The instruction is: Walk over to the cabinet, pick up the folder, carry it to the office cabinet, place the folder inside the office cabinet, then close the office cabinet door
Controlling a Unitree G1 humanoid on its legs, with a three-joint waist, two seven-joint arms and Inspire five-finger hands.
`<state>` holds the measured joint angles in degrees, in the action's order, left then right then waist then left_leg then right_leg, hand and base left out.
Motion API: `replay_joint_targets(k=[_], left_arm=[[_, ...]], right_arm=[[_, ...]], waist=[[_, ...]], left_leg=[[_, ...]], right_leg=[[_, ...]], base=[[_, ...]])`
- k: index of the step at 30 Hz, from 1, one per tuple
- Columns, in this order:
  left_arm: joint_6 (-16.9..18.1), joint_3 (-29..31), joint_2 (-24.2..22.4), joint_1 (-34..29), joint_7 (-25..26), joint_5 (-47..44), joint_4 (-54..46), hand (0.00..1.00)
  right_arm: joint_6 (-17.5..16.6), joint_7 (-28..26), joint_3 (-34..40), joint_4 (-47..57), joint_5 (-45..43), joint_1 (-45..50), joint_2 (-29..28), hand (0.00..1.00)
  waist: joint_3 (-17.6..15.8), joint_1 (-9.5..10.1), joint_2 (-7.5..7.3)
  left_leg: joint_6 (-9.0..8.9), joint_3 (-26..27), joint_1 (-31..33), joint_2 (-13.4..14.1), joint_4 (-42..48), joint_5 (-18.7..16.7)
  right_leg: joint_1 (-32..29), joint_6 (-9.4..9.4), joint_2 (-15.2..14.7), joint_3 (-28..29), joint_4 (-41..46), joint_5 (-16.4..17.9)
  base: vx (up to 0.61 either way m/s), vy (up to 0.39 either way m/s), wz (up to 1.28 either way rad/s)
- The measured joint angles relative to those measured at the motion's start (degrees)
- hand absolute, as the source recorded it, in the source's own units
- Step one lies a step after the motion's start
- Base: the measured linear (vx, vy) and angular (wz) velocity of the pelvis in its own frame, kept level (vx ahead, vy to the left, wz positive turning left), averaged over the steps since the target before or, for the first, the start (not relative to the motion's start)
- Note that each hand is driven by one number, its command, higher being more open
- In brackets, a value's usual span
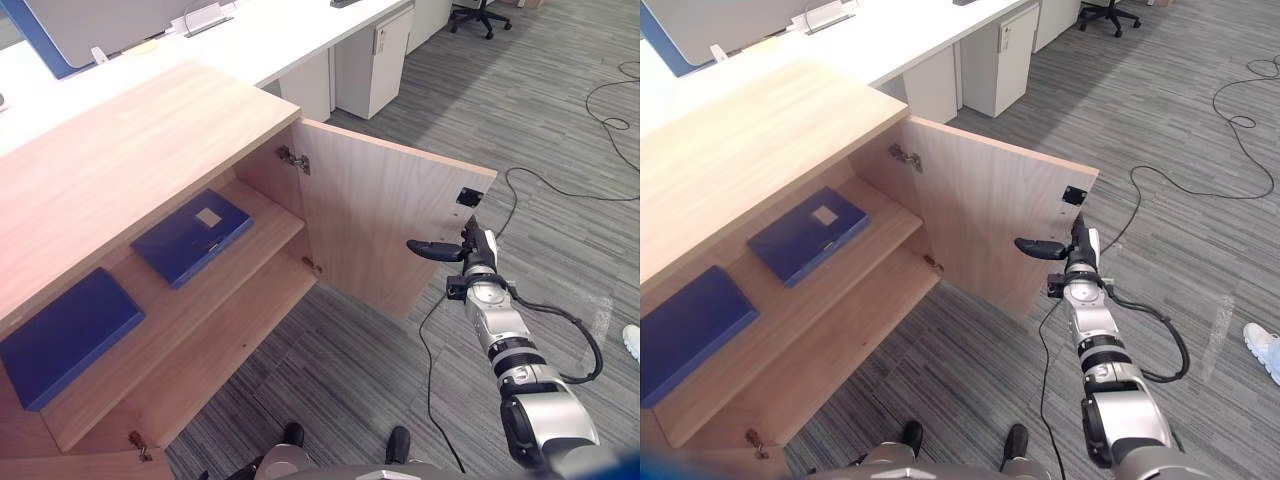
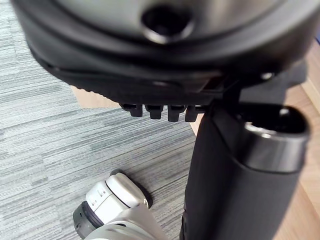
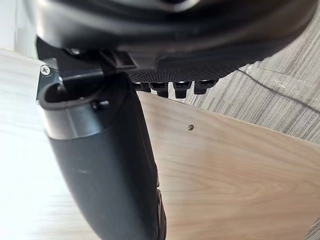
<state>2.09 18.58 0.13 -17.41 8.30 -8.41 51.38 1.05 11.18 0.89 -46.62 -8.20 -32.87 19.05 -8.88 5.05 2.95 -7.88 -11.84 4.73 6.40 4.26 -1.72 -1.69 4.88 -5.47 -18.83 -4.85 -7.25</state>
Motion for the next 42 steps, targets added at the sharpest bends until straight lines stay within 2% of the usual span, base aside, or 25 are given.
replay_joint_targets(k=[5, 10, 17, 25, 28, 31, 33, 36, 39, 42], left_arm=[[0.6, -2.3, 0.0, 0.0, 0.0, -0.7, -0.3, 1.00], [1.1, -4.7, -0.5, 0.2, 0.0, -1.2, -0.6, 1.00], [1.5, -5.9, -0.5, 0.2, 0.3, -1.3, -0.6, 1.00], [1.6, -5.9, -0.5, 0.2, 0.4, -1.3, -0.4, 1.00], [1.6, -5.9, -0.4, 0.2, 0.3, -1.3, -0.5, 1.00], [1.6, -5.8, 0.6, 0.2, -0.5, -1.3, -0.2, 1.00], [1.6, -5.7, 1.4, 0.4, -1.6, -1.1, -0.2, 1.00], [1.3, -4.6, 1.8, 0.6, -3.2, -1.0, 0.1, 1.00], [1.1, -3.8, 1.8, 1.0, -3.9, 0.2, 0.2, 1.00], [1.0, -3.7, 2.2, 1.1, -4.3, 0.9, 1.5, 1.00]], right_arm=[[-0.1, 0.3, 0.8, -9.1, -2.7, -7.1, 3.3, 1.00], [0.0, 1.2, 6.9, -16.9, -3.5, -13.3, 6.8, 1.00], [0.3, 2.9, 11.5, -19.4, -3.2, -15.6, 8.9, 1.00], [0.4, 2.7, 10.5, -18.8, -3.1, -15.7, 9.0, 1.00], [1.3, 2.4, 1.3, -17.0, -3.3, -15.7, 10.6, 1.00], [3.7, -1.4, -11.3, -12.9, -4.7, -15.4, 14.4, 1.00], [4.2, -6.6, -19.9, -4.8, -9.2, -12.1, 19.1, 1.00], [4.2, -10.5, -25.5, 4.6, -17.1, -8.8, 22.1, 1.00], [4.2, -14.4, -33.8, 14.1, -21.0, -5.9, 27.3, 1.00], [4.1, -19.8, -42.4, 22.7, -20.5, -4.5, 33.1, 1.00]], waist=[[-1.2, 0.11, 1.37], [-2.8, 0.81, 3.38], [-4.1, 0.88, 3.66], [-4.1, 0.78, 3.59], [-5.0, -0.09, 3.54], [-5.6, -1.01, 3.44], [-5.6, -1.25, 3.47], [-5.6, -2.40, 3.51], [-5.4, -2.82, 3.53], [-4.0, -3.46, 3.56]], left_leg=[[0.09, -2.4, 1.0, -0.2, -0.1, 1.2], [-0.21, -5.9, 2.2, -0.5, -1.6, 3.1], [-0.13, -7.8, 2.2, -1.3, -2.6, 4.3], [-0.26, -7.7, 1.5, -1.2, -4.1, 5.3], [-0.27, -7.2, 1.2, -1.1, -4.1, 5.3], [-0.58, -6.0, 1.0, -0.2, -4.1, 5.0], [-0.94, -5.4, 0.7, 1.1, -3.9, 4.5], [-1.21, -4.6, 0.5, 2.5, -3.1, 4.3], [-1.19, -4.2, 1.0, 3.2, -1.0, 4.3], [-0.79, -4.3, 1.8, 3.7, 0.6, 4.6]], right_leg=[[-0.1, -0.06, 0.0, -2.0, 0.0, -0.1], [-0.1, -0.35, -0.1, -5.6, 0.0, -0.3], [0.8, -0.42, -0.9, -7.8, 0.0, -0.2], [1.0, -0.08, -1.1, -7.8, 0.0, -0.4], [0.9, 0.06, -1.0, -7.4, 0.0, -0.5], [0.7, 0.04, -0.3, -6.3, 0.0, -0.5], [0.7, -0.52, 1.1, -5.7, 0.0, -0.1], [0.7, -1.53, 2.8, -4.9, 0.0, 0.6], [0.8, -2.26, 3.9, -4.1, 0.0, 1.3], [0.8, -3.20, 4.6, -4.1, -0.1, 2.0]], base=[[-0.06, -0.022, 0.22], [0.00, -0.026, 0.38], [0.00, 0.005, 0.17], [-0.04, 0.002, 0.00], [-0.04, -0.002, -0.09], [-0.03, -0.023, -0.22], [0.00, -0.063, -0.22], [0.03, -0.085, -0.18], [0.02, -0.094, -0.20], [0.03, -0.097, -0.02]])
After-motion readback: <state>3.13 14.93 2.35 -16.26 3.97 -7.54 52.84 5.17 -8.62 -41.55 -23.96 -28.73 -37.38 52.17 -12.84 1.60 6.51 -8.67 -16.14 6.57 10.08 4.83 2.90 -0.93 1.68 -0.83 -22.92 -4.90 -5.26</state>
